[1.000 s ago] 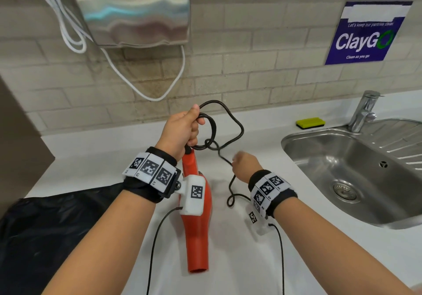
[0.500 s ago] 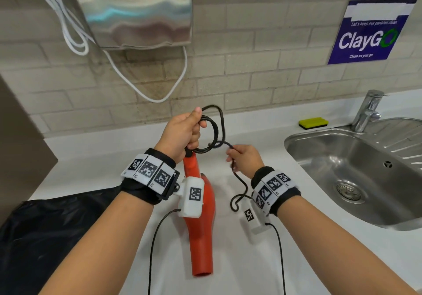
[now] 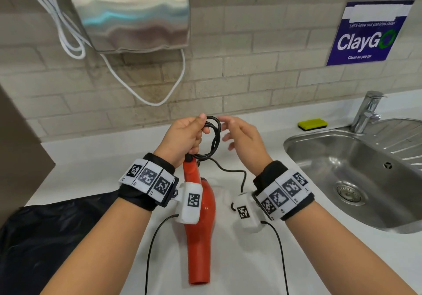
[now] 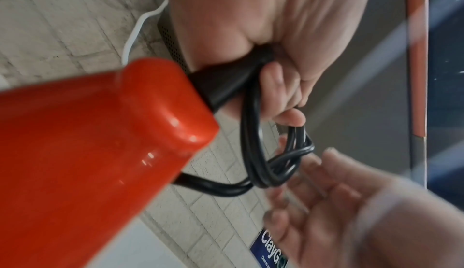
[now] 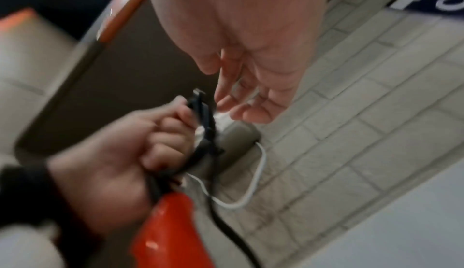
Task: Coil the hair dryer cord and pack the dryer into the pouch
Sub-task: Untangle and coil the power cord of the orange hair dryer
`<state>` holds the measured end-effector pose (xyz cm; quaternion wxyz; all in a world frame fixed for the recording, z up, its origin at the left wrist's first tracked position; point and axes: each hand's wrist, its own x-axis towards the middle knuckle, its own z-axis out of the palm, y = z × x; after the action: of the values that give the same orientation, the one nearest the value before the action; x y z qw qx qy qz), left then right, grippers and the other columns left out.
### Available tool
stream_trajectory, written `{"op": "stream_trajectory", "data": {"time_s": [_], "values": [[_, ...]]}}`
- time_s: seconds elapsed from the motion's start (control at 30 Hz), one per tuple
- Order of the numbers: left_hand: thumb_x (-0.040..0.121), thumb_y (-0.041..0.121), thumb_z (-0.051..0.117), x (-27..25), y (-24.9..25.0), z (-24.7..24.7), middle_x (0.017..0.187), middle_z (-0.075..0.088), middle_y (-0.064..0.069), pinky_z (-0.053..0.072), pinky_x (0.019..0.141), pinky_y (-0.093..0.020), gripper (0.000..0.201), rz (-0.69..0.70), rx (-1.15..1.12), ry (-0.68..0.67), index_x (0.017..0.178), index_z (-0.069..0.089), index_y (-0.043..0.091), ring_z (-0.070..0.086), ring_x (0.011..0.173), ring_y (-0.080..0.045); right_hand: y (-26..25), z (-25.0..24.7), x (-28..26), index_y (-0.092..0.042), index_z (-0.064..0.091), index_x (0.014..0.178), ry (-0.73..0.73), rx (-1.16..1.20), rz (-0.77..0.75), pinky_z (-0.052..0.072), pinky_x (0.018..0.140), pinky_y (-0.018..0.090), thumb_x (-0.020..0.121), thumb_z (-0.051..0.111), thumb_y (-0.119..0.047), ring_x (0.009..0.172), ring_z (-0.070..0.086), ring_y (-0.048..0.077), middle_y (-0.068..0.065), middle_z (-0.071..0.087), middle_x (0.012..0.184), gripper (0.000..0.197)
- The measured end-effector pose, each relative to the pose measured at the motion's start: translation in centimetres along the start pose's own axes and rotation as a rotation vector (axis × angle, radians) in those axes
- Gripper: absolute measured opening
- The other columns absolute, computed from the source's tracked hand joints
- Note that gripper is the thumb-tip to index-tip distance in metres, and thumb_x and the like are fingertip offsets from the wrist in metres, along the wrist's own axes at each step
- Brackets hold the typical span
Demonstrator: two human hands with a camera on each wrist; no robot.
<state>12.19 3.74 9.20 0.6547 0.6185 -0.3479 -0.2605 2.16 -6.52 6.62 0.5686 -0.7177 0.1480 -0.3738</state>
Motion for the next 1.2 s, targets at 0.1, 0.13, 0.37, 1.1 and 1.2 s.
{"op": "stream_trajectory", "data": {"time_s": [0.1, 0.13, 0.37, 1.1, 1.2], "values": [[0.097, 0.028, 0.042, 0.1, -0.1, 0.2, 0.037, 0.027, 0.014, 0.02, 0.033, -0.014, 0.037, 0.01, 0.033, -0.008, 0.065, 0.05, 0.01, 0.02, 0.032, -0.001, -1.8, 0.5, 0.3, -0.012, 0.062, 0.095, 0.004, 0.034, -0.026, 0.043, 0.059, 0.018, 0.094, 0.045, -0.014, 0.067, 0.051, 0.007, -0.003, 0.058, 0.077, 0.017], [0.097, 0.028, 0.042, 0.1, -0.1, 0.3, 0.037, 0.027, 0.014, 0.021, 0.033, -0.014, 0.037, 0.012, 0.04, -0.01, 0.065, 0.05, 0.01, 0.02, 0.032, -0.001, -1.8, 0.5, 0.4, -0.012, 0.061, 0.091, 0.004, 0.061, -0.028, 0.043, 0.059, 0.015, 0.092, 0.049, -0.01, 0.064, 0.052, 0.004, -0.003, 0.056, 0.074, 0.012], [0.095, 0.028, 0.044, -0.1, 0.1, 0.2, 0.037, 0.026, 0.013, 0.02, 0.032, -0.014, 0.036, -0.003, 0.049, -0.09, 0.066, 0.051, 0.008, 0.019, 0.032, -0.001, -0.1, 0.7, 0.3, -0.017, 0.046, 0.065, -0.132, 0.092, -0.051, 0.041, 0.069, 0.025, 0.075, 0.066, 0.008, 0.069, 0.046, 0.014, 0.002, 0.046, 0.066, 0.033], [0.094, 0.008, 0.042, -0.1, 0.5, -1.9, 0.036, 0.023, 0.013, 0.01, 0.037, -0.017, 0.037, -0.054, -0.069, -0.085, 0.057, 0.039, 0.016, 0.016, 0.029, 0.0, 1.5, -0.4, 0.6, -0.014, 0.058, 0.077, -0.456, -0.188, 0.118, 0.035, 0.059, 0.022, 0.087, 0.043, -0.025, 0.06, 0.039, 0.009, 0.006, 0.046, 0.074, 0.021], [0.095, 0.011, 0.04, -0.2, 0.7, -1.8, 0.037, 0.022, 0.013, 0.01, 0.038, -0.017, 0.04, -0.074, -0.066, -0.057, 0.056, 0.033, 0.018, 0.014, 0.03, -0.002, 1.3, -0.2, 1.3, -0.02, 0.052, 0.069, -0.326, -0.222, 0.115, 0.032, 0.059, 0.025, 0.092, 0.045, -0.011, 0.057, 0.035, 0.011, 0.006, 0.04, 0.067, 0.026]]}}
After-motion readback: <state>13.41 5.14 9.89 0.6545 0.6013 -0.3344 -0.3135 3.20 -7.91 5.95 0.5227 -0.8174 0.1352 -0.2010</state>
